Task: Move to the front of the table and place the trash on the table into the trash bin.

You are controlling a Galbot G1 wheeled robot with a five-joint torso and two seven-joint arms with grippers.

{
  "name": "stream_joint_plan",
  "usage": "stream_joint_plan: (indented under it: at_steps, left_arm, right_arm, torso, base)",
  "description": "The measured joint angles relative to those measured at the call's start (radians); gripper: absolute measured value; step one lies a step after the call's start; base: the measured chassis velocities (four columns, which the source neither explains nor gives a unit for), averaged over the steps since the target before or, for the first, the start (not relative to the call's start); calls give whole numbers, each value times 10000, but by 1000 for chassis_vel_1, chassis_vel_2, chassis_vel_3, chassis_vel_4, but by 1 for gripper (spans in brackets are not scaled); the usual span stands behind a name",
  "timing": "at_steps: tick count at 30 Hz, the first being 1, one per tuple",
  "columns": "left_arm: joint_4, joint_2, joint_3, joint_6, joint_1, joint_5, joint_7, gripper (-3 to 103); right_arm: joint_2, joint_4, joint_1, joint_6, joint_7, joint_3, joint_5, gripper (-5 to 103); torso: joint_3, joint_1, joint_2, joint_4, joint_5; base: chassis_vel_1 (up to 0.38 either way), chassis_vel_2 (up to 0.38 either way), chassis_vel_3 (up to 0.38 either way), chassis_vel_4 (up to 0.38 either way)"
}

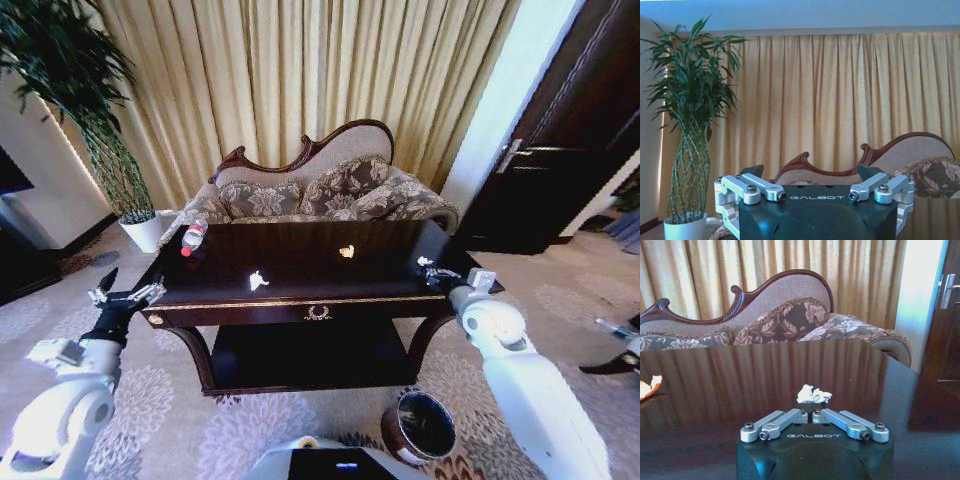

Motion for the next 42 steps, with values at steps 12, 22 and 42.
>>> stream_joint_plan:
  at_steps: [12,22,42]
  left_arm:
    - [-29,-95,-3,-48,88,52,54,100]
    - [-12,-68,41,-49,90,125,69,100]
    - [-56,-191,-23,-75,189,170,77,100]
  right_arm:
    - [-161,15,-205,62,-437,86,-136,42]
    - [-90,-224,126,102,-434,-54,-136,74]
    - [40,-646,842,114,-335,-708,-136,100]
  torso:
    - [0,0,0,0,0]
    - [0,0,-2,0,0]
    - [0,0,-2,1,0]
  base:
    - [0,0,0,0]
    - [0,0,0,0]
    - [0,0,0,0]
